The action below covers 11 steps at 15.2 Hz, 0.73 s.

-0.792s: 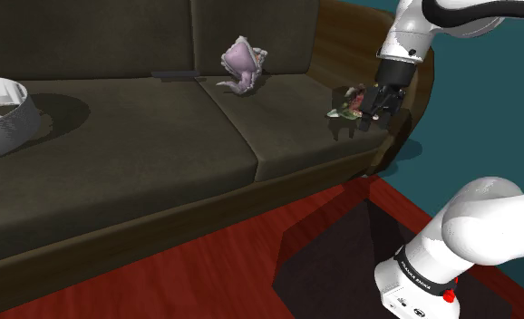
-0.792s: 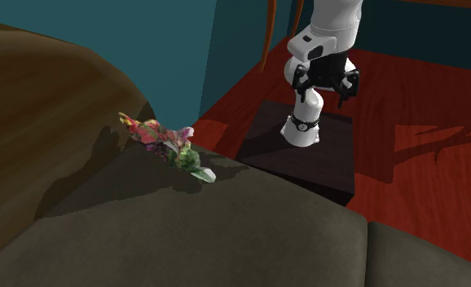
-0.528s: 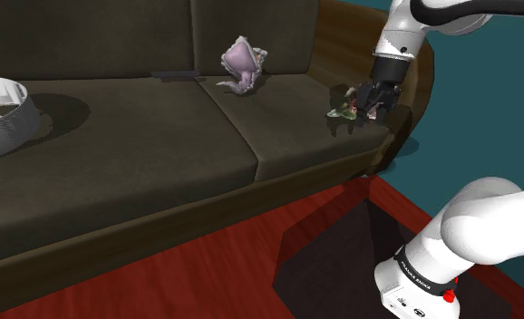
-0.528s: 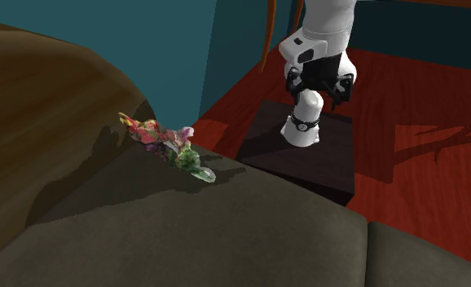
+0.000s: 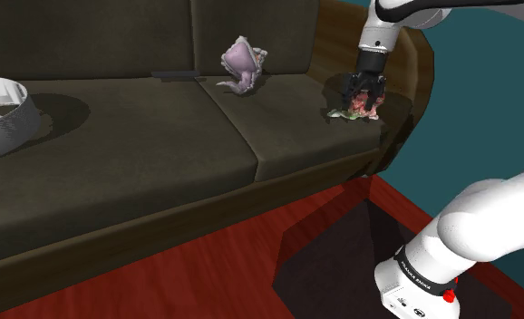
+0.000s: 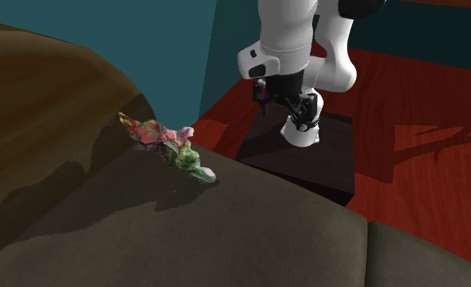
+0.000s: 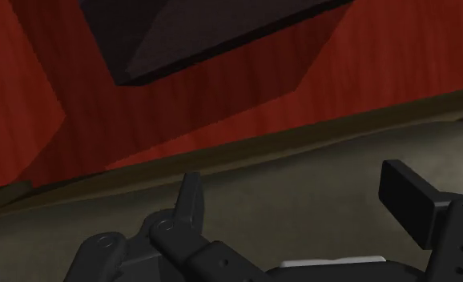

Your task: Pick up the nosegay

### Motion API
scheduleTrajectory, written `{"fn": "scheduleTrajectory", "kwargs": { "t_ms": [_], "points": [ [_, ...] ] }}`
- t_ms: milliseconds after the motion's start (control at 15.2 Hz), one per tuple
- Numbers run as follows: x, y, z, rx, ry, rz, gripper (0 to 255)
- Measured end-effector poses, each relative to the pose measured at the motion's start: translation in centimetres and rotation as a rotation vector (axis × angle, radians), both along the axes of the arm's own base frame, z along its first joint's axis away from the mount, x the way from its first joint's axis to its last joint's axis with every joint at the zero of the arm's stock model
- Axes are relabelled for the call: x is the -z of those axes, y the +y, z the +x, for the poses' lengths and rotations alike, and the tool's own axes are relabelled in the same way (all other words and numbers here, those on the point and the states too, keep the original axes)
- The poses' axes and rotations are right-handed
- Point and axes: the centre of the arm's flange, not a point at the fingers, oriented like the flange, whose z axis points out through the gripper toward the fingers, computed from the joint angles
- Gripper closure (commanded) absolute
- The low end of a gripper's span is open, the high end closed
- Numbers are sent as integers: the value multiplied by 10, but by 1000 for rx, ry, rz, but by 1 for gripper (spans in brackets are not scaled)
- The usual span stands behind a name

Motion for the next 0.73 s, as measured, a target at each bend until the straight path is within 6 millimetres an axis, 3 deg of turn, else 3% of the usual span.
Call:
{"fn": "scheduleTrajectory", "kwargs": {
  "t_ms": [330, 726],
  "points": [
    [4, -46, 49, 100, 23, -43, 0],
    [3, -108, 95, 221, 50, -94, 0]
  ]
}}
